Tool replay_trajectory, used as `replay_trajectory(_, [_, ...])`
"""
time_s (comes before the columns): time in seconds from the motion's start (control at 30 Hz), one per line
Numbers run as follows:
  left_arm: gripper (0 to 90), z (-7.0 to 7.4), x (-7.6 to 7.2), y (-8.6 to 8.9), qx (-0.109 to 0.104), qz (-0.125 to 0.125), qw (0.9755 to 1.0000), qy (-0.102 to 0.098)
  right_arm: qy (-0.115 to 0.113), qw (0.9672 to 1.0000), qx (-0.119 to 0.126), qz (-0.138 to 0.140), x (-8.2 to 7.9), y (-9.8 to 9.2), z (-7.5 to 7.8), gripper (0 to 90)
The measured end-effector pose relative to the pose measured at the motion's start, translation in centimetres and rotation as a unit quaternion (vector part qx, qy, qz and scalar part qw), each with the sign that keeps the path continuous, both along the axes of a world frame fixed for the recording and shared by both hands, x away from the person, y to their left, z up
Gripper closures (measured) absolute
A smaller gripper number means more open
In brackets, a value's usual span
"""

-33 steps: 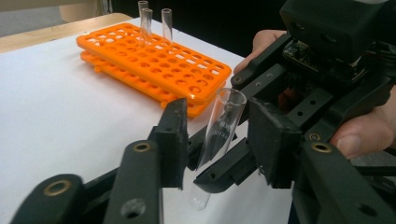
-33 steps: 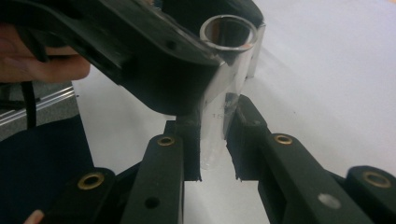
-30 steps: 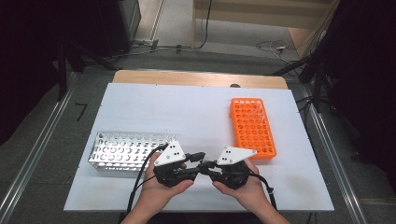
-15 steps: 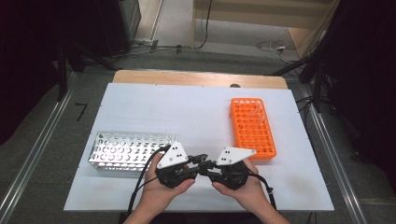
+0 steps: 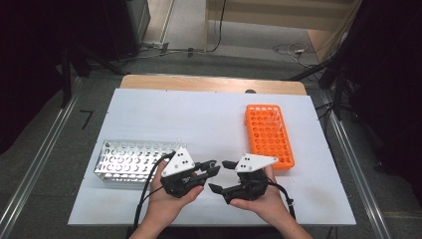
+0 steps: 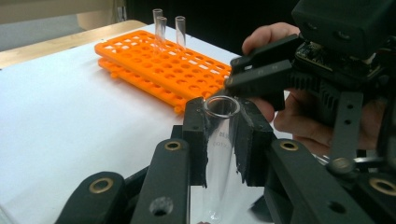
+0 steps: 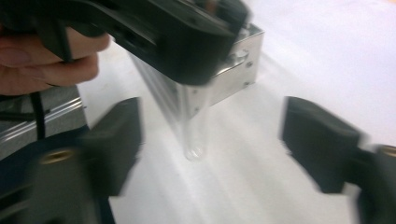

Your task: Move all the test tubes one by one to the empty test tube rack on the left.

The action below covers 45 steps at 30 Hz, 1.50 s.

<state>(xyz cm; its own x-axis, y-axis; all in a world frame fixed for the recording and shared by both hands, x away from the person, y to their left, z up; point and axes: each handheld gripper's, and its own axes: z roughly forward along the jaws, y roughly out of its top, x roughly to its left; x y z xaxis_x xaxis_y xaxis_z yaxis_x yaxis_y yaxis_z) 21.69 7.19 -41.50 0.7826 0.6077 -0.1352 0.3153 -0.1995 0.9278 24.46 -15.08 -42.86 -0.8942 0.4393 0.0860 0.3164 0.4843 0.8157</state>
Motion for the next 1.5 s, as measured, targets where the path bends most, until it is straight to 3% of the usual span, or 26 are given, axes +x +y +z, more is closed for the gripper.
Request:
replay_trajectory(0.07, [75.7, 0.1, 0.2, 0.3, 0.001, 0.003, 1.0000, -0.002, -0.007, 1.0000, -0.003, -0.002, 0.1, -0.5, 0.1, 0.7])
replay_trajectory(0.2, [75.8, 0.3, 0.5, 1.1, 0.001, 0.012, 0.9999, -0.004, -0.005, 0.9998, 0.015, -0.013, 0.5, -1.8, 0.2, 0.0])
replay_trajectory(0.47, [75.8, 0.5, 0.9, 2.4, -0.002, 0.028, 0.9996, -0.005, -0.036, 0.9982, 0.013, -0.046, 0.9, -4.2, 0.3, 0.0])
replay_trajectory(1.03, [75.8, 2.0, 2.1, 6.0, -0.015, 0.076, 0.9968, -0.019, -0.029, 0.9937, 0.019, -0.107, 1.0, -9.8, -0.4, 0.0])
replay_trajectory(1.5, [75.8, 2.5, 3.5, 8.4, -0.010, 0.113, 0.9933, -0.025, -0.033, 0.9891, 0.020, -0.142, 0.4, -13.8, -0.5, 0.0])
